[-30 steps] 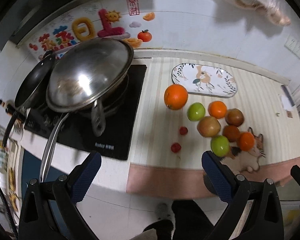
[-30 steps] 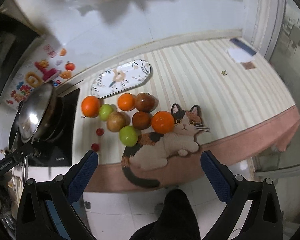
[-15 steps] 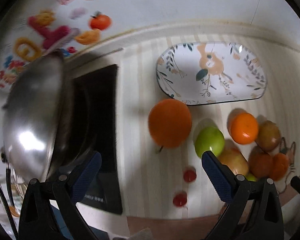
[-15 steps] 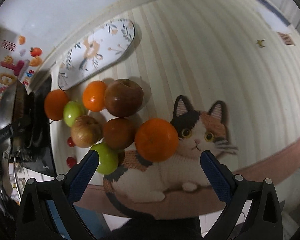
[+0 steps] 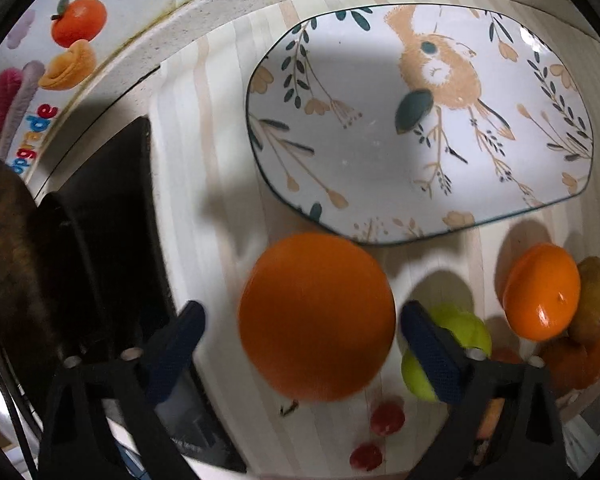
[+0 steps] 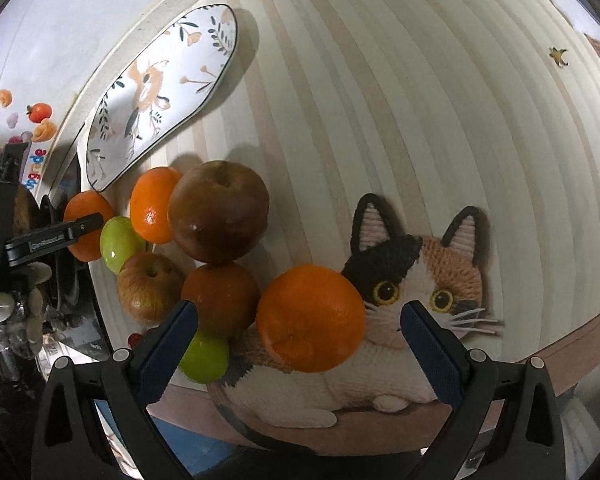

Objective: Organize fruits
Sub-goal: 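Grasp a large orange with the left gripper while the right gripper grasps a tangerine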

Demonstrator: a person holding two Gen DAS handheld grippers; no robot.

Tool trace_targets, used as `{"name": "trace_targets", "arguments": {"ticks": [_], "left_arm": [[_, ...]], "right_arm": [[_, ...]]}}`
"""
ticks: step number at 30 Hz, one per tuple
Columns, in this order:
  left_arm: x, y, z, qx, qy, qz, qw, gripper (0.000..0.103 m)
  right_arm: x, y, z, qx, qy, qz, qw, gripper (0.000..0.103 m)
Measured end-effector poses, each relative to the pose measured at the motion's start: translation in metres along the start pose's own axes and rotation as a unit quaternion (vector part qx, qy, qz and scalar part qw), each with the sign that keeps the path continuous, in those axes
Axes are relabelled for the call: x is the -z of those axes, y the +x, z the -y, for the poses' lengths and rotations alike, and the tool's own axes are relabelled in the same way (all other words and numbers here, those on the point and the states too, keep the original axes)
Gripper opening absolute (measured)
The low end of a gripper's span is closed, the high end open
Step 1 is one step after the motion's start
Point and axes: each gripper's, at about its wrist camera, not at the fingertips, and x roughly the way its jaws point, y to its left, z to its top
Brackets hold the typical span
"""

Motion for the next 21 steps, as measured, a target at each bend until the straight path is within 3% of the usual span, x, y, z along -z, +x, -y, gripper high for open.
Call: {"name": "trace_targets", "arguments": {"ticks": [1,7,14,17,19,21], "left_arm": [[-0.001,0.003,-0.002,0.020,-0.007,0.003,0.9998,0.077],[0.013,0.002,-0.011,0.031,-0.047,0.028,0.9980,0.075],[0.081,0.013,-0.028,0.065,-0.116,-0.007,0.9911,0.075],[0.101,0.016,-0.030,0.073,-0.130,-0.003,0.9888,0.076],[0.103,0.020,-0.031,0.068,-0.130,-0.002,0.9892,0.075],[0.103,0.023,-0.032,0.068,-0.133,0.002,0.9889,0.075]], "right_arm": [[-0.001,0.001,0.001,0.000,0.002,-0.001,1.000,0.103],[0.000,0.007,0.006,-0.002,0.017,-0.009,1.000,0.103],[0.007,0.009,0.008,-0.001,0.032,-0.012,0.999,0.101],[0.011,0.015,0.013,-0.009,0.045,-0.017,0.999,0.097],[0.013,0.020,0.013,-0.014,0.046,-0.017,0.999,0.089],[0.013,0.021,0.011,-0.028,0.043,-0.008,0.999,0.087]]}}
